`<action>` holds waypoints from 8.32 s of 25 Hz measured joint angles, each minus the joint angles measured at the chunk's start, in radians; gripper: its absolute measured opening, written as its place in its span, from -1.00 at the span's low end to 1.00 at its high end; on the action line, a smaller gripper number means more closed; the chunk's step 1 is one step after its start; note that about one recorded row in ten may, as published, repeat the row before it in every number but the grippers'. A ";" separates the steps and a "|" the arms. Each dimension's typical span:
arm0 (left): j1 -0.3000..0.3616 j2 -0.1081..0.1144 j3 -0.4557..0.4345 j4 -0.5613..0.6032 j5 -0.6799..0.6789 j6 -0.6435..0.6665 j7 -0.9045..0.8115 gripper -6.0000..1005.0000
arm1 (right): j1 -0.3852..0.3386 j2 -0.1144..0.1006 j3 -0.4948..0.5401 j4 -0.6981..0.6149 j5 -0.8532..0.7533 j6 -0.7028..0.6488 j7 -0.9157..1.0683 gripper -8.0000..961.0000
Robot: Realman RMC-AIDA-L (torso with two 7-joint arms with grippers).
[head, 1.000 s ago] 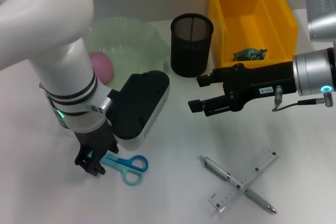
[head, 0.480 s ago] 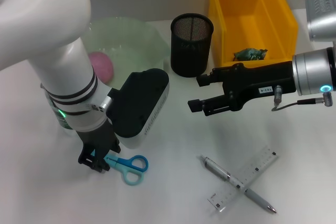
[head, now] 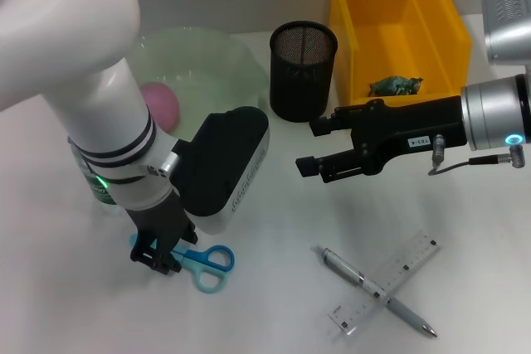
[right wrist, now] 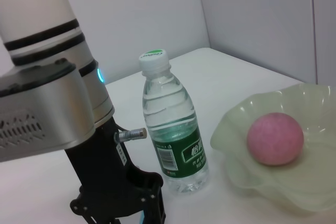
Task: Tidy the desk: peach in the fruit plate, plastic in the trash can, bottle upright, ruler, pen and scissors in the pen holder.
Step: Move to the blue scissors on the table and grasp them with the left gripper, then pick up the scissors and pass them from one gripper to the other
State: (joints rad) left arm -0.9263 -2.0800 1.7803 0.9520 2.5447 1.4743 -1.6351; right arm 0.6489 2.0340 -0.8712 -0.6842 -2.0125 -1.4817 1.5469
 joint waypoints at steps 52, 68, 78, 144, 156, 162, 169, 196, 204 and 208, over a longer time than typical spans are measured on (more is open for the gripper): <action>0.004 0.000 0.008 -0.025 0.001 -0.028 -0.007 -0.36 | 0.008 -0.003 0.000 0.001 0.000 0.001 0.002 0.68; 0.004 0.000 0.011 -0.026 0.004 -0.028 -0.010 -0.47 | 0.008 -0.003 0.000 0.002 0.000 0.001 0.002 0.68; 0.004 0.000 0.011 -0.023 0.005 -0.020 -0.016 -0.45 | 0.008 -0.003 0.000 0.000 0.000 0.001 0.002 0.67; -0.003 0.000 0.011 -0.032 0.006 -0.015 -0.024 -0.33 | 0.020 -0.005 0.000 0.001 0.000 0.011 0.000 0.65; -0.003 0.000 0.011 -0.040 0.007 -0.014 -0.022 -0.33 | 0.023 -0.003 0.000 0.000 0.000 0.011 -0.003 0.65; -0.001 0.000 0.005 -0.035 0.004 -0.010 -0.022 -0.52 | 0.023 -0.003 0.000 0.000 0.000 0.011 -0.003 0.65; 0.002 0.001 -0.140 0.017 -0.026 0.119 -0.020 -0.56 | 0.020 -0.006 0.000 0.000 0.000 0.006 -0.005 0.65; 0.455 0.007 -0.722 0.137 -0.719 0.228 -0.013 -0.56 | -0.035 -0.036 0.104 -0.012 0.017 -0.114 -0.107 0.64; 0.561 0.005 -0.455 0.025 -1.001 -0.005 0.180 -0.56 | -0.070 -0.024 0.129 0.006 0.072 -0.127 -0.171 0.64; 0.567 0.003 -0.380 -0.040 -1.111 -0.054 0.267 -0.56 | -0.083 -0.023 0.130 0.008 0.076 -0.146 -0.173 0.63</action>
State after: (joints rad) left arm -0.3595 -2.0770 1.4006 0.9125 1.4339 1.4201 -1.3681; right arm 0.5662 2.0110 -0.7416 -0.6757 -1.9364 -1.6281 1.3740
